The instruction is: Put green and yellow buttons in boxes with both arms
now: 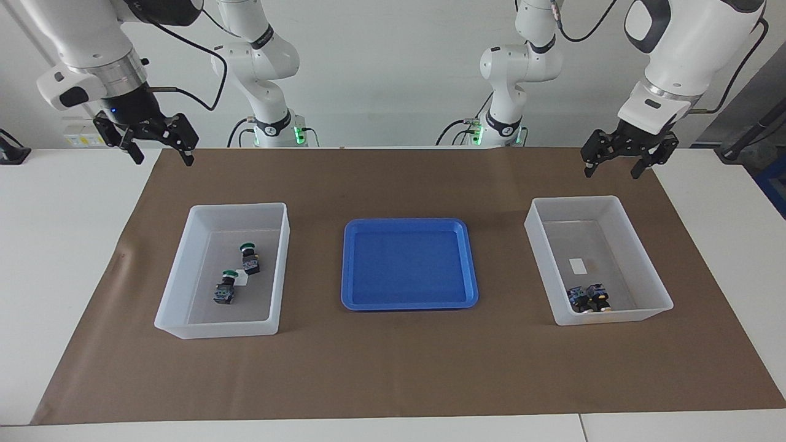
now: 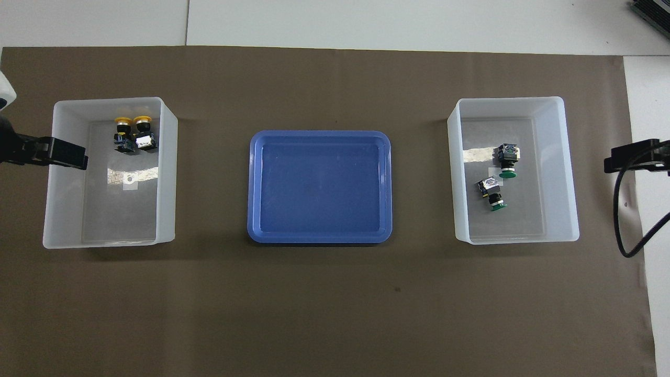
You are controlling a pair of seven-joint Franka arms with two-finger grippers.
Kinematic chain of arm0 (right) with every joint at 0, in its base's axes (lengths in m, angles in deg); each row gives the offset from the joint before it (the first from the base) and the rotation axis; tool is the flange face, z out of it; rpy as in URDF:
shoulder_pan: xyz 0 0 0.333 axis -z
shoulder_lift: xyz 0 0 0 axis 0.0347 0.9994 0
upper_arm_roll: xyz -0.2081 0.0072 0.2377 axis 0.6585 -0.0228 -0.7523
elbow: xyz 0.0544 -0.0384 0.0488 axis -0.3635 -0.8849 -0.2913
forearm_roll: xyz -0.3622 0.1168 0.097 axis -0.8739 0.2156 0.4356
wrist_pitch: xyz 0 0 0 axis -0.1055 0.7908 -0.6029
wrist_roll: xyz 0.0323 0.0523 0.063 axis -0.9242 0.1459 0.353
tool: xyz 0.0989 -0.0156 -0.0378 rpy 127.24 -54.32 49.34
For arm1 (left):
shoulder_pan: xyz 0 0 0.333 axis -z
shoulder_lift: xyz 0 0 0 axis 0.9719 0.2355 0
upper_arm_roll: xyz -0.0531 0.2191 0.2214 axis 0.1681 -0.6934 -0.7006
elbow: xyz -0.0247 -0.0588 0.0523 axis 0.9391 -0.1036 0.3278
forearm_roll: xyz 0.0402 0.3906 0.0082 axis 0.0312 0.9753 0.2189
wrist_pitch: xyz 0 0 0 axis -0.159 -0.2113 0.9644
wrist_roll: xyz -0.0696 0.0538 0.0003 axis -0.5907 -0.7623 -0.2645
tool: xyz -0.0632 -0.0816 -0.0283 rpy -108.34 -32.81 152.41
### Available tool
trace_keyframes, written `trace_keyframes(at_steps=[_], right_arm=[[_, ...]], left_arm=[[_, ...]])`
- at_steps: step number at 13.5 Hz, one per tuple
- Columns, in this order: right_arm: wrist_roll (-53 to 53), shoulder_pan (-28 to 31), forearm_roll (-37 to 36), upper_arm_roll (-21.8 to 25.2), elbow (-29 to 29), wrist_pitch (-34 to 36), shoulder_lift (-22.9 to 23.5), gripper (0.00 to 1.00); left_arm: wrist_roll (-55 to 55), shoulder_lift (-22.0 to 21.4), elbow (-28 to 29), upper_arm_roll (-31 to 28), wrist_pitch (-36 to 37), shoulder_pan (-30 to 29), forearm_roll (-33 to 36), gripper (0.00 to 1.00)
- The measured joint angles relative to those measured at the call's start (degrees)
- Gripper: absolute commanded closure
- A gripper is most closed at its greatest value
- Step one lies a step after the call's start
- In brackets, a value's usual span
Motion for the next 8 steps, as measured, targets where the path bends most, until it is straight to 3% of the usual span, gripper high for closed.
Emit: trace_keyframes(at_steps=[8], right_arm=[[0.0, 0.0, 0.0, 0.0, -0.1, 0.2, 0.0, 0.00]], left_arm=[[0.0, -1.3, 0.0, 0.0, 5.9, 0.0, 0.0, 0.00]])
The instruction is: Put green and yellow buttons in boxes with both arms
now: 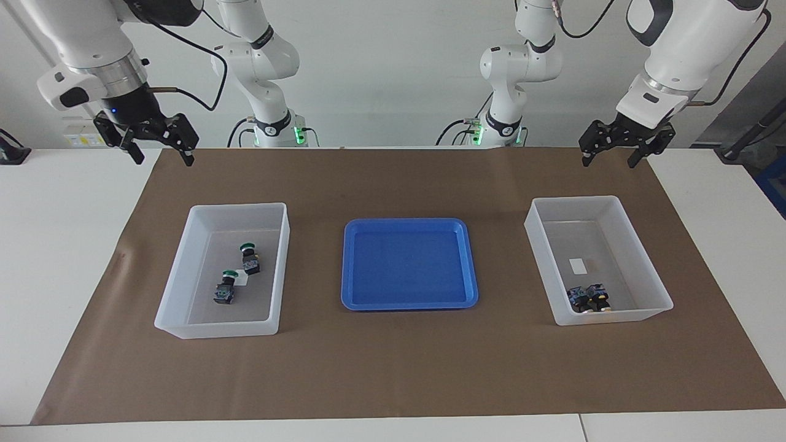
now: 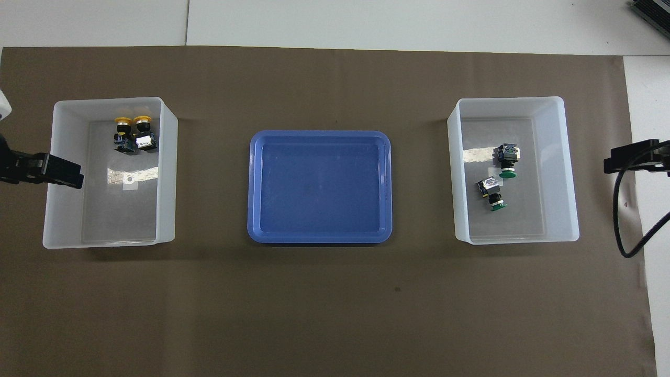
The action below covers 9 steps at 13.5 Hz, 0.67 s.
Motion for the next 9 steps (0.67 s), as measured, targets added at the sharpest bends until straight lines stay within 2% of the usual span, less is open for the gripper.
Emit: trace_keyframes(at_steps=[9], right_arm=[[0.0, 0.0, 0.0, 0.0, -0.1, 0.6, -0.6, 0.00]], left_arm=[[0.0, -0.5, 0.0, 0.0, 0.4, 0.0, 0.0, 0.00]])
